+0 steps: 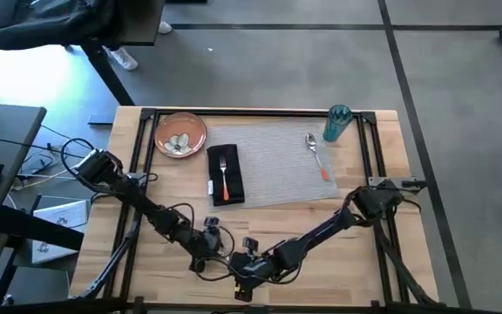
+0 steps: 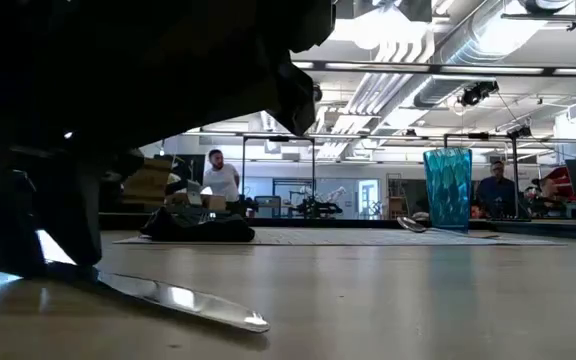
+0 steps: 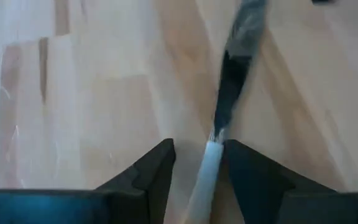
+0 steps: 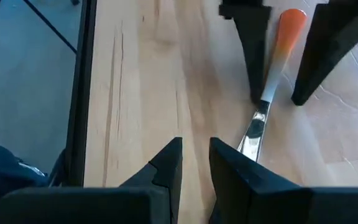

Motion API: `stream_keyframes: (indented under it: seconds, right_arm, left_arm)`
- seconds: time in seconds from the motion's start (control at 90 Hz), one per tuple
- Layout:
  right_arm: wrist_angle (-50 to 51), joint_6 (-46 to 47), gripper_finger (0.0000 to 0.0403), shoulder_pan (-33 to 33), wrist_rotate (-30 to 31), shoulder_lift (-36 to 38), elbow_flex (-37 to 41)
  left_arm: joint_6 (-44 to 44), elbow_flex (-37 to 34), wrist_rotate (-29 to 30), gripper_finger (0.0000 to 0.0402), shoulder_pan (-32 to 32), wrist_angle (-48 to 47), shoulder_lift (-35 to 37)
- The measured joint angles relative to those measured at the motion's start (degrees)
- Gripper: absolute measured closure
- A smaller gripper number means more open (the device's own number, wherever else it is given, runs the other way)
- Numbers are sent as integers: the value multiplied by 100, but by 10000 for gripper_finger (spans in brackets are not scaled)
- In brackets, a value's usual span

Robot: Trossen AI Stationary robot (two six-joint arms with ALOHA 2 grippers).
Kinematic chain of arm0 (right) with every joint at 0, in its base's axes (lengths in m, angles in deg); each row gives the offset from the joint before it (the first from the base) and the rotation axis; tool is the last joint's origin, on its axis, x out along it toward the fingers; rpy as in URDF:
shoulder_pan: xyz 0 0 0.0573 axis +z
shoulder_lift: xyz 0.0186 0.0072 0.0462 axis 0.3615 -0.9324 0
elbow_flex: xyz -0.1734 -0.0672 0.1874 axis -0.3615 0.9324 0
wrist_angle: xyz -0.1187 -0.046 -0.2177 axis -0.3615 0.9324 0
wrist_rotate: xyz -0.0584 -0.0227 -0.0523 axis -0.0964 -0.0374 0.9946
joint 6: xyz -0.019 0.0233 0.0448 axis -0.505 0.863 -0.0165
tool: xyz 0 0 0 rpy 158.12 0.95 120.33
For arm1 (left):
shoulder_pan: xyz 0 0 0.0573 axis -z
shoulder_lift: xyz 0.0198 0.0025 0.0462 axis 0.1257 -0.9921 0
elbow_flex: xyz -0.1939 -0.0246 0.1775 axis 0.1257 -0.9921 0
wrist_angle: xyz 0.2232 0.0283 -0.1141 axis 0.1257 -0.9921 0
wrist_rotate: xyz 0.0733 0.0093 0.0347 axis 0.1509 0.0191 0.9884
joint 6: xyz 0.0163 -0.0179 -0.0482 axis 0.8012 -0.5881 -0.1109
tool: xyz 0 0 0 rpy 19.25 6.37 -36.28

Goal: Set table place
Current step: Put the orange table knife on the gray table mat beside the orange spoon

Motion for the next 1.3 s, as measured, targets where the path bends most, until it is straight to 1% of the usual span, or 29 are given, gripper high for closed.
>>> stream_keyframes:
  seconds: [0.078, 0.178, 0.322, 0.378, 0.478, 0.667, 0.789, 0.889, 1.011, 1.167, 1.3]
  right_arm:
    - [45, -2, 341, 10, 19, 0, 0]
    - [125, -52, 341, 10, 73, 2, 0]
    - [515, -127, 341, 8, 252, 2, 0]
    - [771, -13, 341, 4, 326, 2, -1]
    - [1397, 299, 341, -41, 438, 2, 0]
    - [2623, 1001, 341, -199, 756, 2, -2]
    - [3013, 1115, 341, -309, 966, 2, 0]
    - [3026, 862, 341, -382, 1015, 6, -2]
    - [3014, 654, 341, -453, 1014, 11, 0]
    - [2779, 600, 341, -515, 1044, 13, 106]
    - [2166, 830, 341, -527, 1029, 33, 501]
  left_arm:
    - [-483, 3, 103, 302, 12, -9, -39]
    - [-1156, -1, 311, 340, 50, -28, -53]
    - [-2479, -4, 639, 392, 58, -21, -63]
    - [-3014, -6, 713, 397, 33, -7, -65]
    - [-3933, -8, 849, 393, -12, -1, -70]
    - [-5077, -16, 1146, 400, -51, 197, -81]
    - [-5243, -36, 1508, 401, -80, 563, -98]
    - [-5157, 38, 1449, 401, -77, 720, -68]
    - [-4770, 230, 1394, 401, -64, 707, 175]
    - [-4384, 323, 1172, 401, 69, 8, 424]
    - [-4364, 322, 1077, 401, 249, -1079, 413]
